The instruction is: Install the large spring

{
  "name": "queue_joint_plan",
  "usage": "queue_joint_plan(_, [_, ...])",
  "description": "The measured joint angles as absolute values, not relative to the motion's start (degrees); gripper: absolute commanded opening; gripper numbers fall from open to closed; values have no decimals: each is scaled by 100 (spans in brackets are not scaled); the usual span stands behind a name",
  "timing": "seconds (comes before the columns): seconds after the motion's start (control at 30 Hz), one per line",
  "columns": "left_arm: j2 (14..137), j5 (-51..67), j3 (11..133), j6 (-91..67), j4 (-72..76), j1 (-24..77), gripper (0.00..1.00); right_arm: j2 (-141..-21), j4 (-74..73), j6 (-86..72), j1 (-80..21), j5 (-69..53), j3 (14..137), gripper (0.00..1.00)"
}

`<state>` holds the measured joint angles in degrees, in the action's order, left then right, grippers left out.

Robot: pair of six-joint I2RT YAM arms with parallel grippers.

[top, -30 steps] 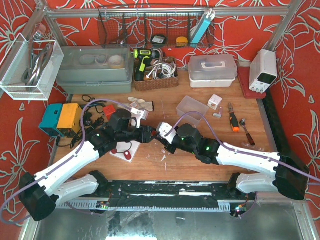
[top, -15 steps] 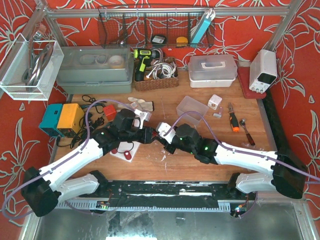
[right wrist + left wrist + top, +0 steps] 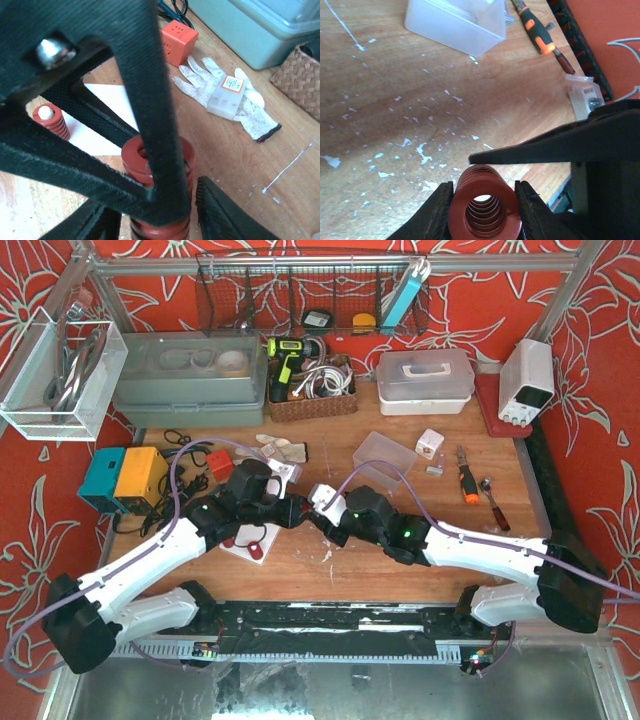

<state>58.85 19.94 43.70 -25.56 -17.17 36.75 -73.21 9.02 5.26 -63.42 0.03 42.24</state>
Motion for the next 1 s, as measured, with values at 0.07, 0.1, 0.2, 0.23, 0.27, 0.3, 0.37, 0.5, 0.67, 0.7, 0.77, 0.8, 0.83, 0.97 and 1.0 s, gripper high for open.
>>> queue_joint_plan(0.07, [5839, 1800, 4372, -2534, -1756, 3677, 0, -7334, 917, 497, -6342, 19, 4257, 74])
queue_joint_plan(0.1, [5800, 1629, 4375, -2528, -1791, 3677, 0, -7330, 945, 502, -6342, 38, 4263, 84])
queue_joint_plan(0.2, [5627, 998, 4388, -2515, -1949, 3677, 0, -7269, 941, 473, -6342, 172, 4265, 99])
queue_joint_plan(0.23, [5568, 801, 4403, -2515, -1999, 3677, 0, -7225, 939, 473, -6342, 272, 4265, 99])
queue_joint_plan(0.27, [5509, 556, 4421, -2517, -2056, 3677, 0, -7161, 945, 467, -6342, 388, 4254, 99])
queue_joint_plan(0.3, [5461, 316, 4427, -2517, -2082, 3675, 0, -7061, 969, 462, -6342, 539, 4228, 99])
queue_joint_plan(0.37, [5391, -163, 4425, -2486, -2106, 3675, 0, -6816, 1085, 397, -6331, 869, 4123, 99])
queue_joint_plan(0.5, [5384, -904, 4403, -2357, -2115, 3669, 0, -6523, 1249, 213, -6254, 1566, 3924, 99])
queue_joint_plan(0.67, [5579, -1240, 4401, -2335, -2250, 3605, 0, -6508, 1234, -19, -6016, 2180, 3800, 99])
queue_joint_plan(0.7, [5621, -1278, 4401, -2335, -2314, 3592, 0, -6506, 1234, -75, -5955, 2237, 3776, 99])
queue_joint_plan(0.77, [5721, -1308, 4397, -2335, -2392, 3544, 0, -6473, 1225, -174, -5835, 2300, 3736, 99])
queue_joint_plan(0.8, [5780, -1313, 4397, -2335, -2405, 3511, 0, -6449, 1225, -217, -5798, 2303, 3717, 99])
queue_joint_plan(0.83, [5859, -1321, 4397, -2335, -2416, 3463, 0, -6423, 1225, -248, -5769, 2300, 3701, 99])
queue_joint_plan(0.97, [6136, -1271, 4357, -2333, -2438, 3253, 0, -6320, 1232, -351, -5732, 2294, 3675, 99])
queue_joint_plan(1.0, [6171, -1227, 4329, -2333, -2425, 3216, 0, -6305, 1236, -364, -5723, 2294, 3675, 99])
